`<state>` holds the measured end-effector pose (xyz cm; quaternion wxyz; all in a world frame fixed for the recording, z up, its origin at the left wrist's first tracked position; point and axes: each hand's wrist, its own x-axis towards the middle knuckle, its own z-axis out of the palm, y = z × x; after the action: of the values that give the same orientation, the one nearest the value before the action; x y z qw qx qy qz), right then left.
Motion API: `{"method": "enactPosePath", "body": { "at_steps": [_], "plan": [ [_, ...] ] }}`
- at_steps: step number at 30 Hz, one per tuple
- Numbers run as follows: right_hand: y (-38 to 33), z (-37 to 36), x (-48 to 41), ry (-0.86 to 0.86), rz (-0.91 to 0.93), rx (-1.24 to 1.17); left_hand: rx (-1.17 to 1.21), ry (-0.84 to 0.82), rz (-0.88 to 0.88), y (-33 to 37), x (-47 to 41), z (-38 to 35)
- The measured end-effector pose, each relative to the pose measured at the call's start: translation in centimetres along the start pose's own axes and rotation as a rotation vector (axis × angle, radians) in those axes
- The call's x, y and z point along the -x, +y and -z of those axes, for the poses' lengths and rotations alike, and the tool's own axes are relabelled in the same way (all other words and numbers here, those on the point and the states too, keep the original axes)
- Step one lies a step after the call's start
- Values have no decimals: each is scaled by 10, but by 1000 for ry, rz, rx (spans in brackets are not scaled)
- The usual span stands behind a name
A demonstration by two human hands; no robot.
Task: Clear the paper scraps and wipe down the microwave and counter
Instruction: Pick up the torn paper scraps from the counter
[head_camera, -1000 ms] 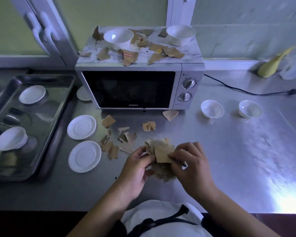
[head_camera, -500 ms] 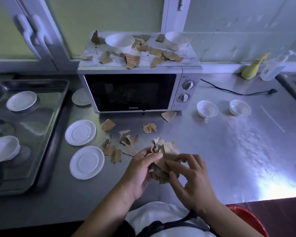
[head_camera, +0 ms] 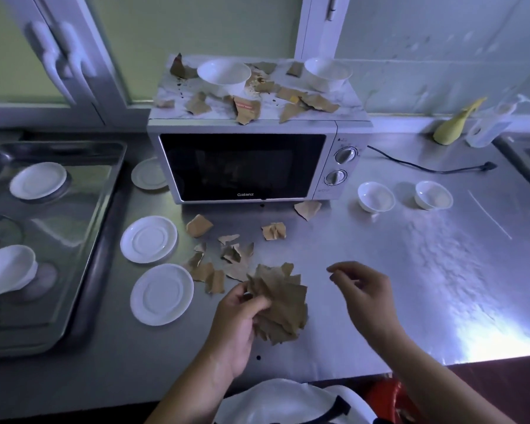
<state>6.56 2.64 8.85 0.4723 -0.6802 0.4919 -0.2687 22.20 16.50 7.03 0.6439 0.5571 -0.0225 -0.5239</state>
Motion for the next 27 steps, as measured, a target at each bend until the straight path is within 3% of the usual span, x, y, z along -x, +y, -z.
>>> {"method": "enactPosePath", "body": {
  "at_steps": [5, 10, 15, 21, 27],
  "plan": [
    [31, -8, -116, -3, -295, 22, 58, 95, -18, 9, -5, 2],
    [51, -50, -216, 9, -444, 86, 42, 162, -32, 19, -15, 1],
    [63, -105, -266, 47, -535, 373, 94, 172, -60, 21, -29, -2],
    [75, -136, -287, 214, -600, 338, 222, 312, -29, -4, -29, -14],
    [90, -139, -298, 208, -584, 337, 237, 435, -21, -11, -31, -24]
  ]
}}
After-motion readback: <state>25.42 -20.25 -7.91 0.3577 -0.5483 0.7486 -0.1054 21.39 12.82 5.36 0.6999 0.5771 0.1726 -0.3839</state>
